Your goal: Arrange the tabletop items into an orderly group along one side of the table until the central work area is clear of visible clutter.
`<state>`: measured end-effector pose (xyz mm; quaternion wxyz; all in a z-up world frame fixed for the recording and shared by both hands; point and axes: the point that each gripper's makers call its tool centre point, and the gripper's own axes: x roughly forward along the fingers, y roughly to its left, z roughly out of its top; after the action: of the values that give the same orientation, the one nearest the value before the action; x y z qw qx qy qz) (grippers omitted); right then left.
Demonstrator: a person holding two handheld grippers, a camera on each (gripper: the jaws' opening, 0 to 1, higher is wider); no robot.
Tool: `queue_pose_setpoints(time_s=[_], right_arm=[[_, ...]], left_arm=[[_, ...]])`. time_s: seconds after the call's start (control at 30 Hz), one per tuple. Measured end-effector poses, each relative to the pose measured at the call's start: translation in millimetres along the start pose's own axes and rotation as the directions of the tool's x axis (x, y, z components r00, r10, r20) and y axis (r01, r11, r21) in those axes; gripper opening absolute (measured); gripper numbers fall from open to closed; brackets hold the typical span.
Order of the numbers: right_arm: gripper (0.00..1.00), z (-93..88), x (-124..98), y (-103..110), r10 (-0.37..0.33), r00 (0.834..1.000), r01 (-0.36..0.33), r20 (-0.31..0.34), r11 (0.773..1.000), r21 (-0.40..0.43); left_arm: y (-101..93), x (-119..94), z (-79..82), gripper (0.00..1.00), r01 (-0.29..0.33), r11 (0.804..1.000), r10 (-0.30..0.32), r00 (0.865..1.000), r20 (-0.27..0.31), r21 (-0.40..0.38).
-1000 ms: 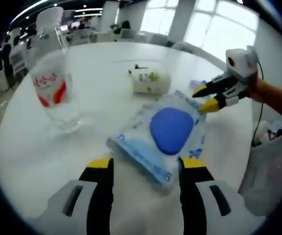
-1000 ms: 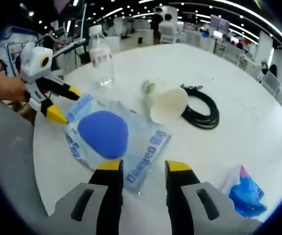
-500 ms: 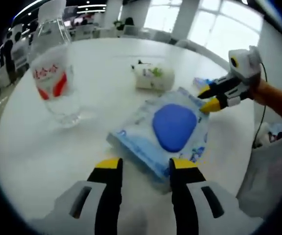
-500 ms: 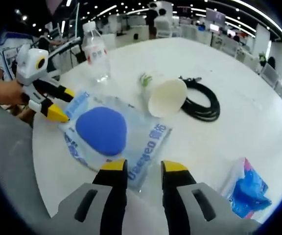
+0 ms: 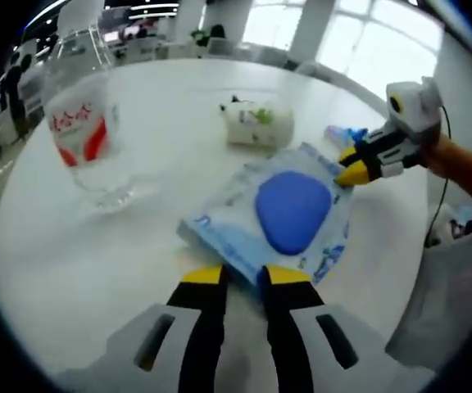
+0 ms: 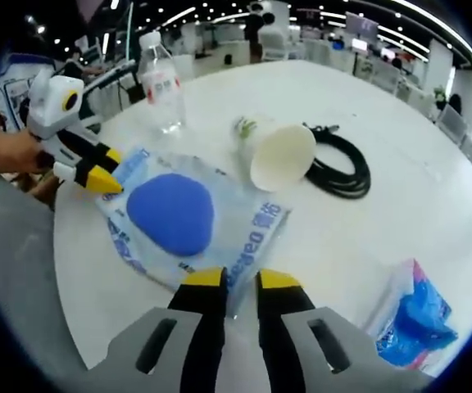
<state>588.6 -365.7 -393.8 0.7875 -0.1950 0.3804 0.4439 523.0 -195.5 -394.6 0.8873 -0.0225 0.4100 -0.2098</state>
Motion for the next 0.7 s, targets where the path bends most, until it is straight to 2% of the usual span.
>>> queue_pose_setpoints(time_s=[0.27,0.43,0.7], right_arm=[[0.07,-0.2,-2,0,0.002,1.000,-0.002,0.003,1.000,0.016],[0.05,-2.1,-3,0,0.004,1.000,-0.004,0.002,0.999,0.050],[0.03,-2.8,-13,-1,-0.002,1.000,0.001,0.008,0.997,0.082]], left_arm=[[1.0,2,6.2,0.07,-0.013,0.999,0.013,1.000,0.005,0.037],[1.2,1,15.7,0.01,-0.013,0.999,0.012,1.000,0.020,0.043],[-5.0,3,20.0,0.00,-0.011,0.998,0.010,1.000,0.013,0.069]])
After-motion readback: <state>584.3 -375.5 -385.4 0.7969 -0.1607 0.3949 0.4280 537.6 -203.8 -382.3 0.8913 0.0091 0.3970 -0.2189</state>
